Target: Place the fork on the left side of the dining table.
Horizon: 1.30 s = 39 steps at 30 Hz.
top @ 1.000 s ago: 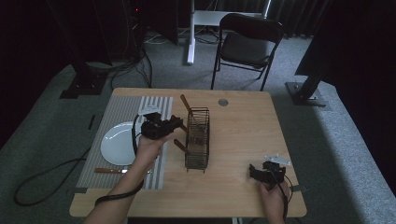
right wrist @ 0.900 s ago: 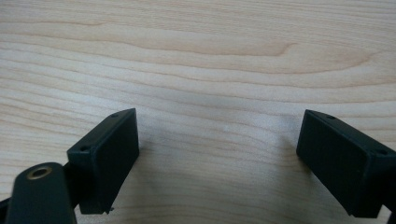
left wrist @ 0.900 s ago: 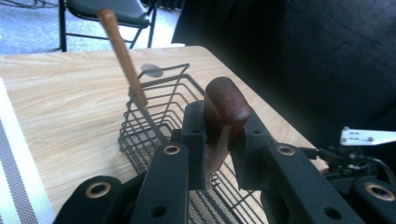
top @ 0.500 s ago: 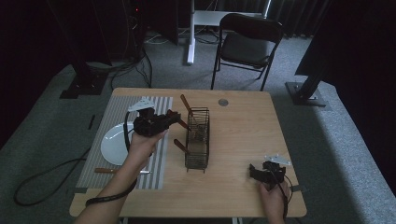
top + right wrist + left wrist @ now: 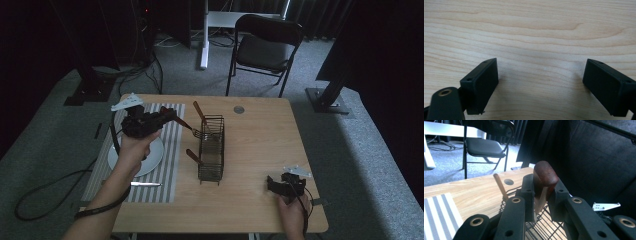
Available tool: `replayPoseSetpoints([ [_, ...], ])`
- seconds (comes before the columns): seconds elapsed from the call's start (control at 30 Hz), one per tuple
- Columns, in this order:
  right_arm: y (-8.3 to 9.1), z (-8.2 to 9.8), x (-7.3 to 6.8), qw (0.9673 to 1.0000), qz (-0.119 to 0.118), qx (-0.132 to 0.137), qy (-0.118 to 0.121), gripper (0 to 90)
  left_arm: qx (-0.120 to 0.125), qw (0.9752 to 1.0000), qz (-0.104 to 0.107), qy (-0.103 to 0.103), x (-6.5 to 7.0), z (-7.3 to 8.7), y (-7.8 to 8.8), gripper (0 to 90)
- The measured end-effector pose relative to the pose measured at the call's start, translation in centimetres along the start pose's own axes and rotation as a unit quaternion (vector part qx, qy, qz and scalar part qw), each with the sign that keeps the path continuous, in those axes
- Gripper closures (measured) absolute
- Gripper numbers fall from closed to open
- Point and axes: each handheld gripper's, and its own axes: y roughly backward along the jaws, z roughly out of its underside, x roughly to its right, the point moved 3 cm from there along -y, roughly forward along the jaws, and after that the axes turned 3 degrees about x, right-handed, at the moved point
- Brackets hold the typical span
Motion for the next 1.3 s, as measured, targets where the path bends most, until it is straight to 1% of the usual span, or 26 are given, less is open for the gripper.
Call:
replayPoseSetpoints([
  [0.03,0.0,0.0,0.0,1.0000,0.000,0.000,0.000,12.6,-0.001,1.0000,-0.005,-0.003,-0.5,0.0,0.3,77.1],
  [0.07,0.0,0.0,0.0,1.0000,0.000,0.001,0.000,12.6,0.000,1.0000,-0.006,-0.002,-1.0,0.0,0.5,77.2],
  [0.1,0.0,0.0,0.0,1.0000,0.000,0.001,0.000,12.6,0.001,1.0000,-0.007,0.001,-1.3,0.0,0.6,77.2],
  [0.17,0.0,0.0,0.0,1.0000,0.000,0.000,0.000,12.6,0.002,0.9998,-0.019,0.012,-2.5,0.1,1.1,77.2],
  [0.23,0.0,0.0,0.0,1.0000,0.000,0.000,-0.001,12.6,0.003,0.9994,-0.028,0.019,-3.4,0.2,1.4,77.2],
  [0.3,0.0,0.0,0.0,1.0000,0.000,0.001,0.000,12.6,0.006,0.9992,-0.030,0.027,-4.3,0.5,1.7,77.2],
  [0.33,0.0,0.0,0.0,1.0000,0.000,0.001,0.000,12.6,0.003,0.9991,-0.033,0.026,-4.7,0.7,1.8,77.1],
  [0.37,0.0,0.0,0.0,1.0000,0.000,0.001,0.001,12.6,0.001,0.9990,-0.040,0.021,-5.2,0.8,1.9,77.1],
  [0.4,0.0,0.0,0.0,1.0000,0.000,0.001,0.000,12.6,-0.001,0.9985,-0.052,0.016,-5.7,1.0,1.9,77.1],
  [0.43,0.0,0.0,0.0,1.0000,0.000,0.000,0.000,12.6,-0.004,0.9981,-0.058,0.017,-6.3,1.2,2.0,77.1],
  [0.47,0.0,0.0,0.0,1.0000,0.000,0.001,0.000,12.6,-0.002,0.9979,-0.059,0.027,-6.9,1.4,2.1,77.1],
  [0.5,0.0,0.0,0.0,1.0000,0.000,0.001,0.001,12.6,0.000,0.9976,-0.061,0.032,-7.6,1.6,2.2,77.1],
  [0.57,0.0,0.0,0.0,1.0000,0.000,0.000,0.000,12.6,0.000,0.9965,-0.078,0.032,-8.4,1.9,2.2,77.1],
  [0.6,0.0,0.0,0.0,1.0000,0.000,0.000,0.000,12.6,-0.001,0.9963,-0.077,0.037,-8.9,2.1,2.3,77.1],
  [0.63,0.0,0.0,0.0,1.0000,0.000,0.000,0.000,12.6,0.000,0.9961,-0.073,0.049,-9.5,2.3,2.3,77.1],
  [0.8,0.0,0.0,0.0,1.0000,0.000,0.000,0.000,12.6,0.007,0.9959,-0.076,0.049,-11.3,2.9,2.2,77.1],
  [0.87,0.0,0.0,0.0,1.0000,0.000,0.000,0.000,12.6,0.014,0.9957,-0.071,0.057,-12.0,3.2,2.2,77.1],
  [0.93,0.0,0.0,0.0,1.0000,0.000,0.000,0.000,12.6,0.017,0.9948,-0.084,0.054,-12.8,3.5,2.2,77.1],
  [1.0,0.0,0.0,0.0,1.0000,0.000,0.000,0.000,12.6,0.018,0.9938,-0.088,0.066,-13.8,4.0,2.1,77.1],
  [1.03,0.0,0.0,0.0,1.0000,0.000,0.000,0.000,12.6,0.018,0.9938,-0.088,0.066,-13.8,4.0,2.1,77.1],
  [1.1,0.0,0.0,0.0,1.0000,0.000,0.000,0.000,12.6,0.013,0.9920,-0.107,0.066,-14.9,4.6,1.9,77.1],
  [1.13,0.0,0.0,0.0,1.0000,0.000,0.000,0.000,12.6,0.011,0.9914,-0.112,0.067,-15.2,4.7,1.8,77.1],
  [1.17,0.0,0.0,0.0,1.0000,0.000,0.000,0.000,12.6,0.011,0.9914,-0.112,0.067,-15.2,4.7,1.8,77.1],
  [1.2,0.0,0.0,0.0,1.0000,0.000,0.000,0.000,12.6,0.007,0.9906,-0.116,0.073,-16.0,4.9,1.4,77.1],
  [1.27,0.0,0.0,0.0,1.0000,0.000,0.000,0.001,12.6,0.000,0.9908,-0.119,0.064,-16.5,5.0,0.9,77.0],
  [1.3,0.0,0.0,0.0,1.0000,0.000,0.000,0.001,12.6,-0.004,0.9904,-0.126,0.057,-16.8,4.9,0.6,77.1],
])
